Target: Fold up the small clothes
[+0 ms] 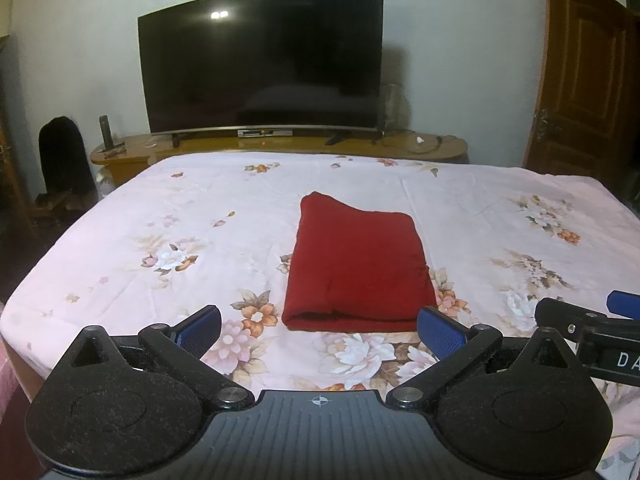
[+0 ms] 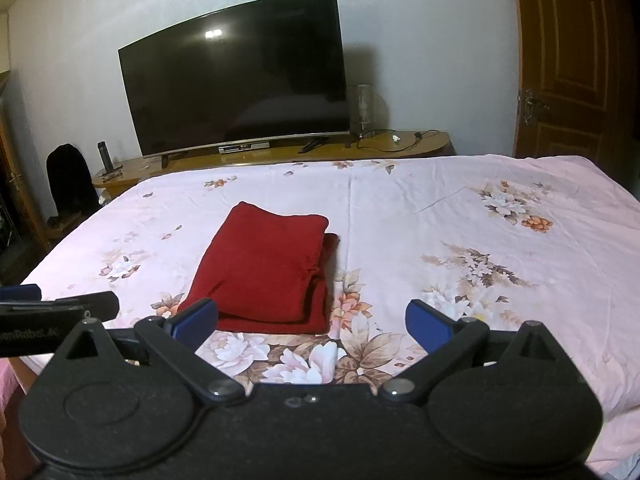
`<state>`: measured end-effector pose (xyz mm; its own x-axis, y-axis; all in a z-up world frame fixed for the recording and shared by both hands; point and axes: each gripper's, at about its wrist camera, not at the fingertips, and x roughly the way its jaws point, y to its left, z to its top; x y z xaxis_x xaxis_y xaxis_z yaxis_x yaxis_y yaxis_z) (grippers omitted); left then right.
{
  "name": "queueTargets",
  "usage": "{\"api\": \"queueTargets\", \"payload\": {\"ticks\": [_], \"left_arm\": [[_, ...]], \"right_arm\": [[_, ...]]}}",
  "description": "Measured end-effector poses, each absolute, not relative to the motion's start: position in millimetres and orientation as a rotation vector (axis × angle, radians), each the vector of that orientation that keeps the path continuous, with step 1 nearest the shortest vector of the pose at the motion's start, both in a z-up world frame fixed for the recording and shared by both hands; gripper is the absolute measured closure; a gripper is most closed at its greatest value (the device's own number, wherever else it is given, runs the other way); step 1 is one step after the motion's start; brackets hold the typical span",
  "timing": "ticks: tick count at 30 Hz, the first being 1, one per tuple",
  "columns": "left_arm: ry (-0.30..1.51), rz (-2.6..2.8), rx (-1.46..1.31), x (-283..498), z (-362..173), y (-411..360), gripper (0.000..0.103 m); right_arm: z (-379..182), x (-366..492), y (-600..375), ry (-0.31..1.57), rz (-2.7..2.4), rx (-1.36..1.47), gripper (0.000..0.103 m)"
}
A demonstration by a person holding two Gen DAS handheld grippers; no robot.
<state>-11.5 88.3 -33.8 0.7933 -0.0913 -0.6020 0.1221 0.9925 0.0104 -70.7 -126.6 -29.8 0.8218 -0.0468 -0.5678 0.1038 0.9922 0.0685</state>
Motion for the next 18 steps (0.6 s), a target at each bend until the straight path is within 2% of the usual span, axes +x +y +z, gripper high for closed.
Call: {"api": "queueTargets", "payload": {"ticks": [18], "left_arm": [[0.663,-0.109,0.058,6,-40,91,0.000]], "right_arm": [[-38,-53,-124,0.625,-0.078,0.106,0.002]]}}
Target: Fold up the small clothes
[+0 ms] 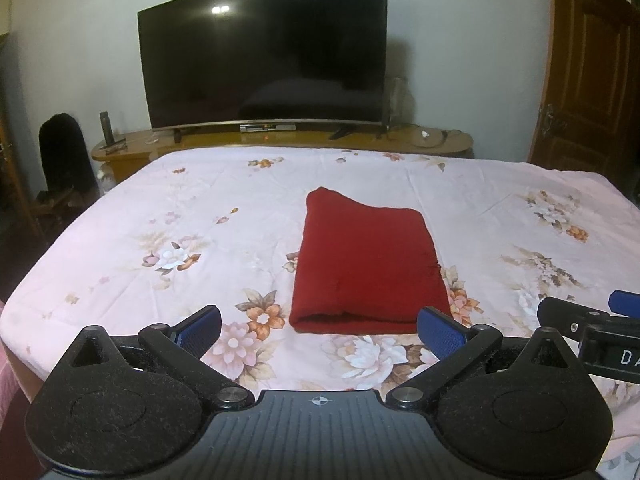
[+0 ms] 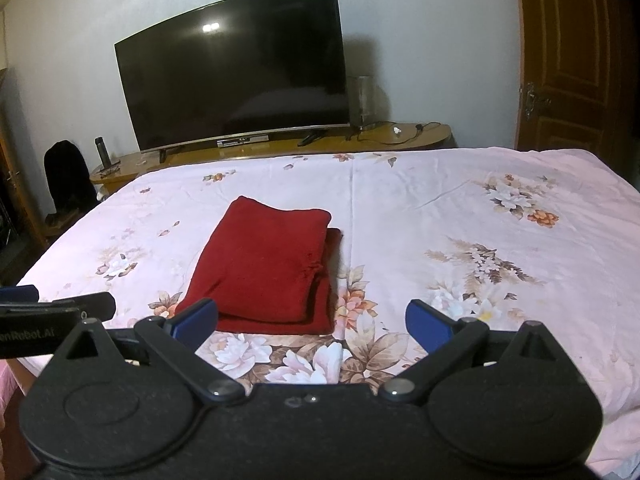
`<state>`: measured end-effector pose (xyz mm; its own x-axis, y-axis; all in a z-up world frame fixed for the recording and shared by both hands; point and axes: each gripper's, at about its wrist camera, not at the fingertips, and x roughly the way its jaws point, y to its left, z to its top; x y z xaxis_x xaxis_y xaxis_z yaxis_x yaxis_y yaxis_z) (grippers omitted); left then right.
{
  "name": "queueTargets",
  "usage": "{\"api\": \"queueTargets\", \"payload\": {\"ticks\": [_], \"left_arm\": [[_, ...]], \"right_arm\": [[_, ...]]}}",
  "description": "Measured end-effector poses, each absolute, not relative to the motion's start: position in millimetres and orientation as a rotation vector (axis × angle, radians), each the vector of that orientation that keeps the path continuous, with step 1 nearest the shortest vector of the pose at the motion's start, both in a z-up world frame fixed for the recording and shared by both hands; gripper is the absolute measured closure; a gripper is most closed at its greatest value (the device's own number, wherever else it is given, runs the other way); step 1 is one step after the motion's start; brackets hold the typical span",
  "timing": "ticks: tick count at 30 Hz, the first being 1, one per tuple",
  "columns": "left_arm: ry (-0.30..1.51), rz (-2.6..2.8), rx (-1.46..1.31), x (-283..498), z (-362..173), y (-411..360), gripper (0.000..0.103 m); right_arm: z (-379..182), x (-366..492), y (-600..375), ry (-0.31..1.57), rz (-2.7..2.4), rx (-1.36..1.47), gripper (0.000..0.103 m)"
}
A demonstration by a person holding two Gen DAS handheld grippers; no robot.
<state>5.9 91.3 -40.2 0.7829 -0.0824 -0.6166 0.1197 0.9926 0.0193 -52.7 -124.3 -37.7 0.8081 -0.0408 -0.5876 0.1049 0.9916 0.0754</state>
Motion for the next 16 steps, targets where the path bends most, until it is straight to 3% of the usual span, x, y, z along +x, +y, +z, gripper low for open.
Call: {"api": "queueTargets", "payload": {"ticks": [16], "left_arm": [[0.646,-0.175,0.083,38,-55,82,0.000]], "right_arm": [[-50,-29,-125,0.652,-0.088,0.121,0.002]]}}
